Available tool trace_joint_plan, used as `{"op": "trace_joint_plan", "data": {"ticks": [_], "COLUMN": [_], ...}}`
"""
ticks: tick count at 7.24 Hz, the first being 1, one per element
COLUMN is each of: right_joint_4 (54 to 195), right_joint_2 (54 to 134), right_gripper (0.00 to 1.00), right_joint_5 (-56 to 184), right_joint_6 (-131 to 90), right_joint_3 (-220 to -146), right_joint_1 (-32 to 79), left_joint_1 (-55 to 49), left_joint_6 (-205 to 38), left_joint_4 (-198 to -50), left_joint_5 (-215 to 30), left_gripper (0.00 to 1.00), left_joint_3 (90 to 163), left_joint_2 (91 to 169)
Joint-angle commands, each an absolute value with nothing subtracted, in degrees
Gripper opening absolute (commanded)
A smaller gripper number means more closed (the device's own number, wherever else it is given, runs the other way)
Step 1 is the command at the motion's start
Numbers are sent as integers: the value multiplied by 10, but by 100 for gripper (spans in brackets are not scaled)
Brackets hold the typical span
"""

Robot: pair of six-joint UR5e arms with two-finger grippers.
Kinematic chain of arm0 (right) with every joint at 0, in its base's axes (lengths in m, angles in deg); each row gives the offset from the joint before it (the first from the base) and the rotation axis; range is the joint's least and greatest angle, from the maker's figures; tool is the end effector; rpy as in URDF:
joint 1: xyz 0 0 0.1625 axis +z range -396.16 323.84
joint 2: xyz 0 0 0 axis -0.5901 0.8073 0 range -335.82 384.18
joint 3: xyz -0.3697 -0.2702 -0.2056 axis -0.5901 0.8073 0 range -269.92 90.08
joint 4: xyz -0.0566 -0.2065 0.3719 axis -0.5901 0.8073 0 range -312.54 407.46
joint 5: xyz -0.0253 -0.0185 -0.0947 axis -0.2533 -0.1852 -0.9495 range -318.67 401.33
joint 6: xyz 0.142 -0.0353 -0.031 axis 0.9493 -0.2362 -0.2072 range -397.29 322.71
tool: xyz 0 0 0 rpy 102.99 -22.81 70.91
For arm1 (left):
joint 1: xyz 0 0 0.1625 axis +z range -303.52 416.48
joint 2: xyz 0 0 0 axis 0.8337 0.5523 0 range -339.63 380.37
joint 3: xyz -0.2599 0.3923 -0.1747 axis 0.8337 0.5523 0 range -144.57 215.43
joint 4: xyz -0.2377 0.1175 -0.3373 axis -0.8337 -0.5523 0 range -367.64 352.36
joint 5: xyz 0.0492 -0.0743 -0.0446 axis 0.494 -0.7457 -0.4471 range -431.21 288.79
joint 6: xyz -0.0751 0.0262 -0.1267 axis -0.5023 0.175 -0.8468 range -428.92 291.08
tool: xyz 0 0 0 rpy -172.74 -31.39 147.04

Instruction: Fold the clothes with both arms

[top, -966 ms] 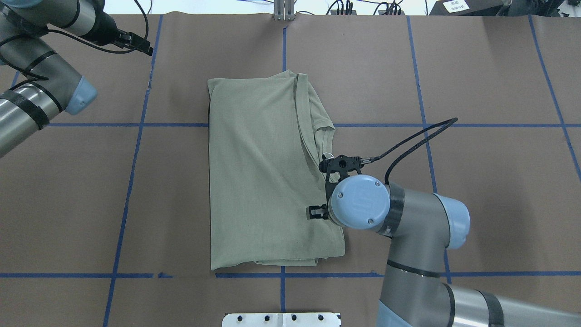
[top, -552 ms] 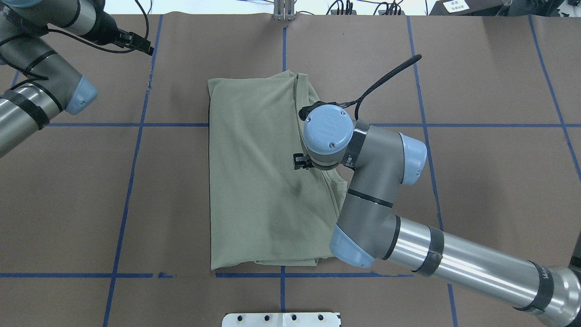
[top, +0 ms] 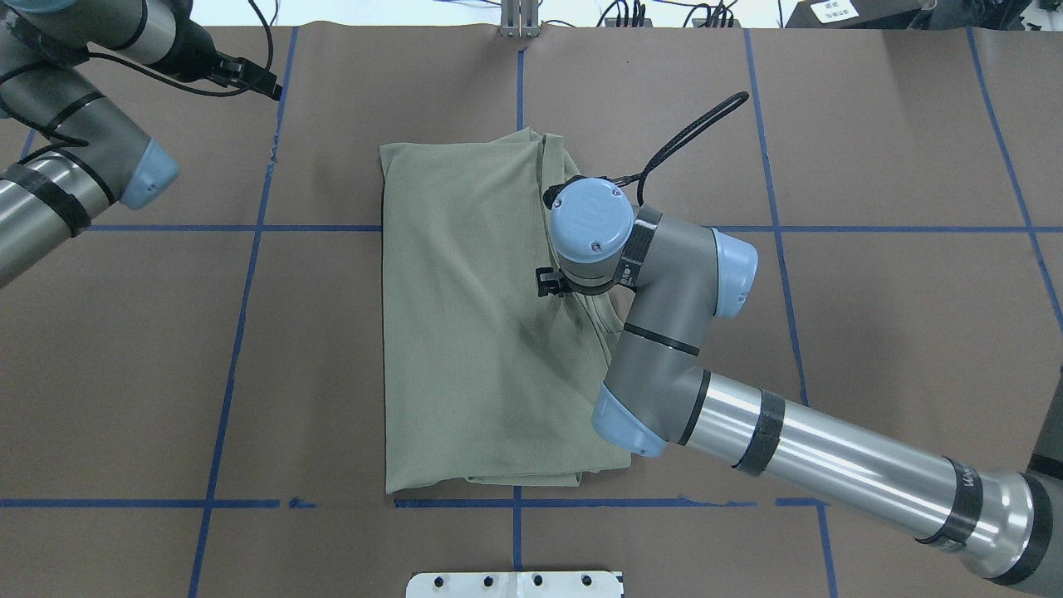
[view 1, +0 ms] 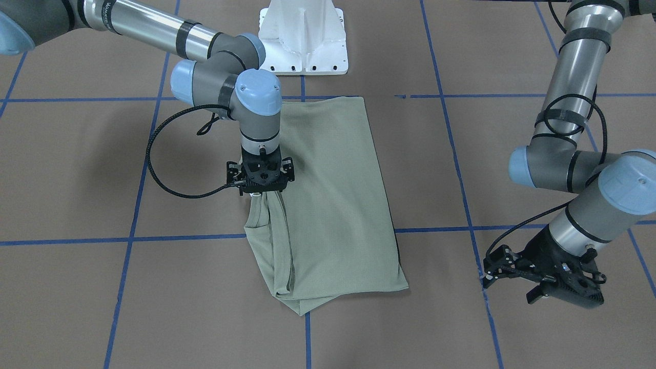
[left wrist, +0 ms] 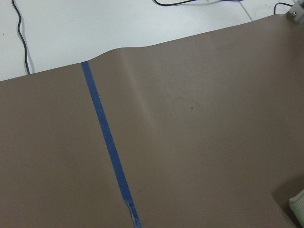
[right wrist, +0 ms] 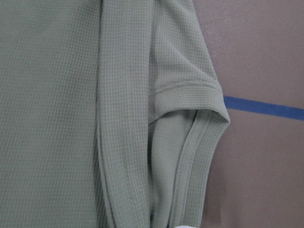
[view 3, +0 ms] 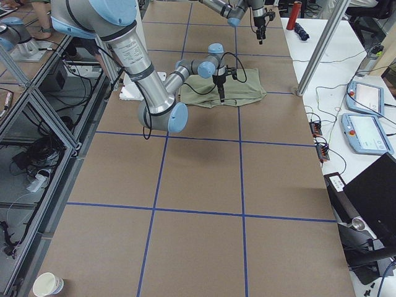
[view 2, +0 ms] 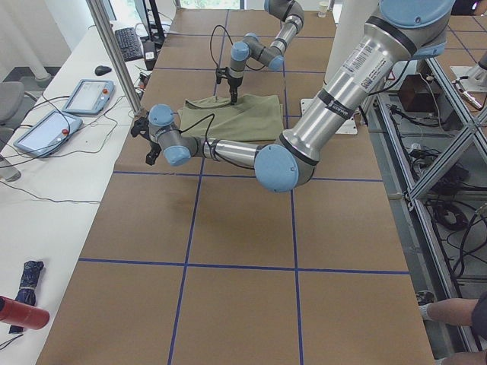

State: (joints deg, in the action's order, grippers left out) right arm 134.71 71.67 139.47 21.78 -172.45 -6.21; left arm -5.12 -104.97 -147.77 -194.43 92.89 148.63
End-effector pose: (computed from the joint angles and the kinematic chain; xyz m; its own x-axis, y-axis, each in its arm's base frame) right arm -0.6742 -0.5180 0.3543 0.8027 -0.1247 0.5832 -0.0075 0.9757 0.2189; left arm 0.3716 -0.7951 0.5038 0.5777 0.3534 -0.7357 0.0902 0.8682 0.4879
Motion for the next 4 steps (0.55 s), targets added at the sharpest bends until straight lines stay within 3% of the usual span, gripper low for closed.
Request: {"op": "trace_joint_plan", "data": {"ticks": [1,4], "right_joint_4": [1352,1418], "right_joint_2": [719,727], "right_gripper": [100,100], "right_joint_5": [1394,1421], "right_joint_6": [193,103], "right_joint_3": [-1717,-1710], "right_joint_1": [-58,-4], "left_joint_1": [-51,-45], "left_joint_6": [-1051,-1052], "left_joint_4": [-1477,-1479], "left_joint_5": [-1944,-1944], "left_gripper": [100,100], "left_joint_3": [929,929], "left_joint_2": [1487,1487]}}
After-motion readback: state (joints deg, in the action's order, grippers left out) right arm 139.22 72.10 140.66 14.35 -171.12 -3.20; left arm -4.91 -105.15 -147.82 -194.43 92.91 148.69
